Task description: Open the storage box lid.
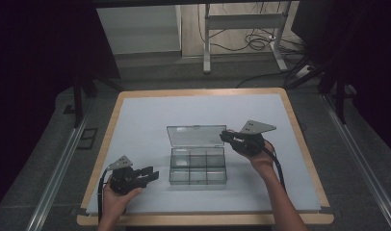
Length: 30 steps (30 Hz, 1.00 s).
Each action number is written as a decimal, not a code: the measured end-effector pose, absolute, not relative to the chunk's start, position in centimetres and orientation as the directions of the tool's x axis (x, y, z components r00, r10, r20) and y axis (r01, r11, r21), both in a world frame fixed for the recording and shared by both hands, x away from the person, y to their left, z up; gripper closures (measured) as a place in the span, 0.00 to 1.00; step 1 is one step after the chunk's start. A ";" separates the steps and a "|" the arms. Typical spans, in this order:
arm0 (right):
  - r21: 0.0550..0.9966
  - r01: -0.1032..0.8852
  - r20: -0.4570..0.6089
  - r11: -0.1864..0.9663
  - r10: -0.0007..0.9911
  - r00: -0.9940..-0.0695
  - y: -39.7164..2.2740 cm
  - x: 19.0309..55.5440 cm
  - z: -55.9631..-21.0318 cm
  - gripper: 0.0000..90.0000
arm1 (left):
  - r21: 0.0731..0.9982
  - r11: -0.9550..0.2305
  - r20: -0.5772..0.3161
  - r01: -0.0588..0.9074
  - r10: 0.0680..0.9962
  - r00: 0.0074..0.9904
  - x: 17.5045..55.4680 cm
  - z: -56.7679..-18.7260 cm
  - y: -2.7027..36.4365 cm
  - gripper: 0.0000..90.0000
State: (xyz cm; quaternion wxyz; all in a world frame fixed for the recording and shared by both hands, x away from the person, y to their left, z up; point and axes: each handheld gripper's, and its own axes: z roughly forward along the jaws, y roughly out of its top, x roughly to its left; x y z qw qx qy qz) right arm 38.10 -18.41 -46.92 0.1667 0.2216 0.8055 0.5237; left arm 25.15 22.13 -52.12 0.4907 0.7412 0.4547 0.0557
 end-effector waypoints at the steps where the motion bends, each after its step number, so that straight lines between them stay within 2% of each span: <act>1: 0.918 0.182 -0.036 0.351 0.531 -0.847 -18.4 38.1 -46.9 0.86 | 0.778 -0.105 -0.363 0.619 0.729 0.580 25.2 -52.1 22.1 0.67; 30: 0.908 0.239 0.016 0.345 0.541 -0.841 -18.2 40.2 -46.9 0.87 | 0.771 -0.101 -0.375 0.629 0.727 0.576 25.3 -52.4 22.1 0.66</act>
